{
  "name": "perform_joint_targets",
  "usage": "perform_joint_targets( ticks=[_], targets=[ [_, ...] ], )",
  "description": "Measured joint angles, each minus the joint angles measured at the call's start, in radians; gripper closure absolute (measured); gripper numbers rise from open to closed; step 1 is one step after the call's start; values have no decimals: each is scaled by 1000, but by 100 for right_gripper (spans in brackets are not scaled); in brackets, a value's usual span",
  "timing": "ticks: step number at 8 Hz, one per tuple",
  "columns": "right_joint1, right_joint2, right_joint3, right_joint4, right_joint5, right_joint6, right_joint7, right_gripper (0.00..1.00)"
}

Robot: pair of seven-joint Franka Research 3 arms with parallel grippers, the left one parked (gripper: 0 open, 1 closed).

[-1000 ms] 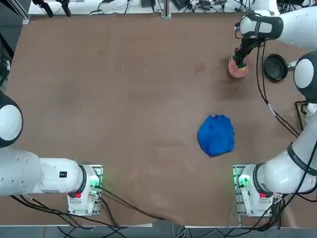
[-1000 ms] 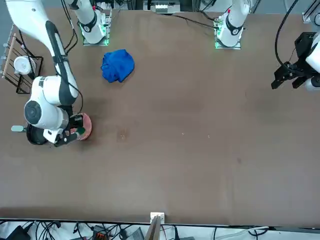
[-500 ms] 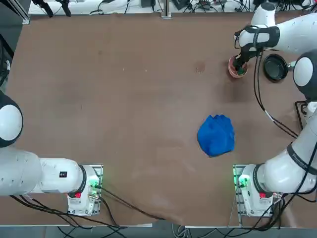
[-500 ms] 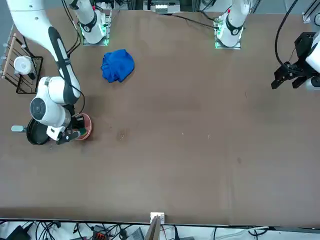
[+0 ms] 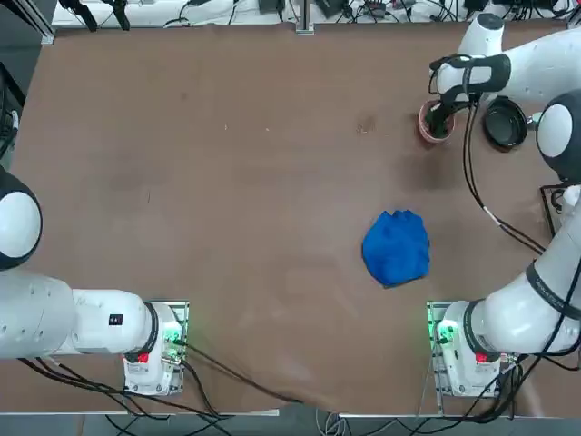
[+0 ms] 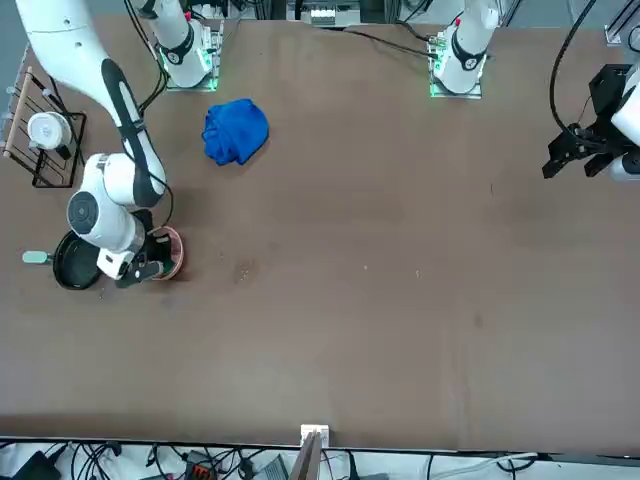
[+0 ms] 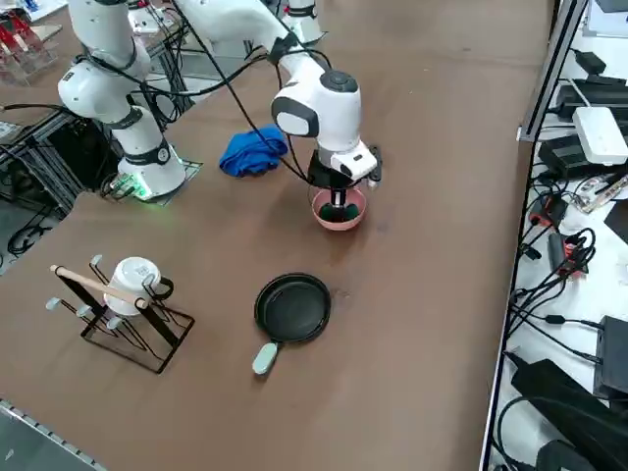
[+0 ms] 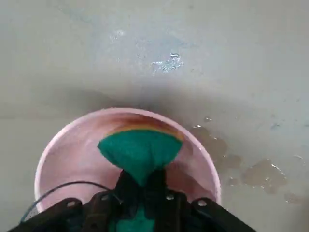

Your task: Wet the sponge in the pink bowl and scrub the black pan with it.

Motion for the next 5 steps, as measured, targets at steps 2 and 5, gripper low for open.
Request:
perform_joint_targets(
  ticks=[2, 5],
  targets=[
    [-40, -72, -1, 62, 0, -177, -35, 92],
    [-232, -103, -6, 121, 0, -281, -289, 92]
  ],
)
